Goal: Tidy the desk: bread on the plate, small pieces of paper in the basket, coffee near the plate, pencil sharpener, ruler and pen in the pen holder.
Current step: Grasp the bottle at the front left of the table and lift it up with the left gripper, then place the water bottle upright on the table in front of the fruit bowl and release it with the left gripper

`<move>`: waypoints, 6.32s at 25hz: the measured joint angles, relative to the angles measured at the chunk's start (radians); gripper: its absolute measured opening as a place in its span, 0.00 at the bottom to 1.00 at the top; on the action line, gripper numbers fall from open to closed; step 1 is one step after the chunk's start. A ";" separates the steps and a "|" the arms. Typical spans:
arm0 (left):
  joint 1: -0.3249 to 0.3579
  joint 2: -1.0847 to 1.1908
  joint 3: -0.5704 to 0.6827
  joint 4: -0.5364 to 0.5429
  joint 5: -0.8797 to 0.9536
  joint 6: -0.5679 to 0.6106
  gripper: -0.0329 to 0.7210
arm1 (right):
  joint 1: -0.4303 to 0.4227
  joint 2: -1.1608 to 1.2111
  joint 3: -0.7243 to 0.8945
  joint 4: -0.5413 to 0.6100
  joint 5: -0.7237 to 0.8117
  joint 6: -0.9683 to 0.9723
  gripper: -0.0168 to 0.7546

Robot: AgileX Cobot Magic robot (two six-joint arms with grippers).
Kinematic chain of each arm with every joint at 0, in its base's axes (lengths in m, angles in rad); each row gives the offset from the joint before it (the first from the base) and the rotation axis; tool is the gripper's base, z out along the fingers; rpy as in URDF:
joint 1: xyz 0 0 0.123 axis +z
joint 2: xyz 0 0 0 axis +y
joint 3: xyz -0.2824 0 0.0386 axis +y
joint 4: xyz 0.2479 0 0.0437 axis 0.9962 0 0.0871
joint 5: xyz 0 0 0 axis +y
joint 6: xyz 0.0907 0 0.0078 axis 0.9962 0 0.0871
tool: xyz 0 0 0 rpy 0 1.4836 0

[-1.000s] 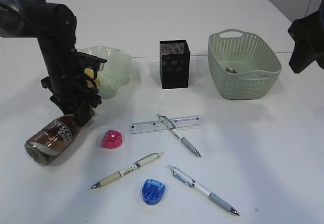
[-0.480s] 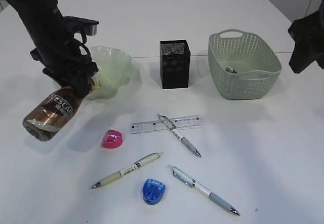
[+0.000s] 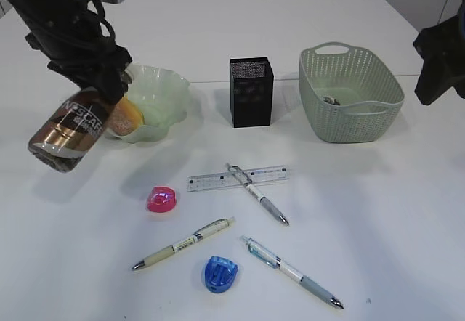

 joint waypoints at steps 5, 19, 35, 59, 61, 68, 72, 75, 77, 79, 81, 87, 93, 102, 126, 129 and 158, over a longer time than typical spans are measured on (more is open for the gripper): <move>0.000 -0.068 0.002 -0.020 -0.049 0.000 0.36 | 0.000 0.000 0.000 0.004 0.000 0.000 0.59; 0.000 -0.200 0.162 -0.023 -0.217 0.002 0.36 | 0.000 0.000 0.000 0.016 0.000 0.000 0.59; 0.000 -0.425 0.722 -0.027 -0.857 0.002 0.36 | 0.000 0.000 0.000 0.037 0.000 -0.003 0.59; 0.000 -0.400 1.036 -0.233 -1.660 0.000 0.36 | 0.000 0.000 0.000 0.069 0.000 -0.013 0.59; 0.000 -0.377 1.036 -0.233 -1.660 0.000 0.36 | 0.000 0.000 0.000 0.070 0.000 -0.015 0.59; 0.000 -0.320 1.055 -0.235 -1.751 -0.035 0.36 | 0.000 0.000 0.000 0.073 0.000 -0.015 0.59; 0.000 -0.279 1.086 -0.235 -1.828 -0.080 0.36 | 0.000 0.000 0.000 0.073 0.000 -0.015 0.59; 0.000 -0.260 1.088 -0.233 -1.865 -0.088 0.36 | 0.000 0.000 0.000 0.073 0.000 -0.017 0.59; 0.000 -0.256 1.088 -0.233 -1.880 -0.090 0.36 | 0.000 0.000 0.000 0.075 0.000 -0.018 0.59; 0.000 -0.248 1.088 -0.231 -1.901 -0.091 0.36 | 0.000 0.000 0.000 0.076 0.000 -0.019 0.59; 0.000 -0.235 1.088 -0.222 -1.916 -0.091 0.36 | 0.000 0.000 0.000 0.076 0.000 -0.022 0.59; 0.000 -0.189 1.088 -0.185 -1.925 -0.098 0.36 | 0.000 0.000 0.000 0.077 0.000 -0.026 0.59; 0.000 -0.142 1.088 -0.181 -1.975 -0.107 0.36 | 0.000 0.000 0.000 0.078 0.000 -0.030 0.59; 0.000 -0.101 1.088 -0.155 -2.034 -0.131 0.36 | 0.000 0.000 0.000 0.086 0.000 -0.036 0.59; 0.000 -0.035 1.088 -0.146 -2.104 -0.141 0.36 | 0.000 0.000 0.000 0.110 0.000 -0.042 0.59; 0.000 -0.035 1.088 -0.146 -2.104 -0.141 0.36 | 0.000 0.000 0.000 0.112 0.000 -0.042 0.59; 0.000 -0.010 1.088 -0.131 -2.131 -0.142 0.37 | 0.000 0.000 0.000 0.112 0.000 -0.053 0.59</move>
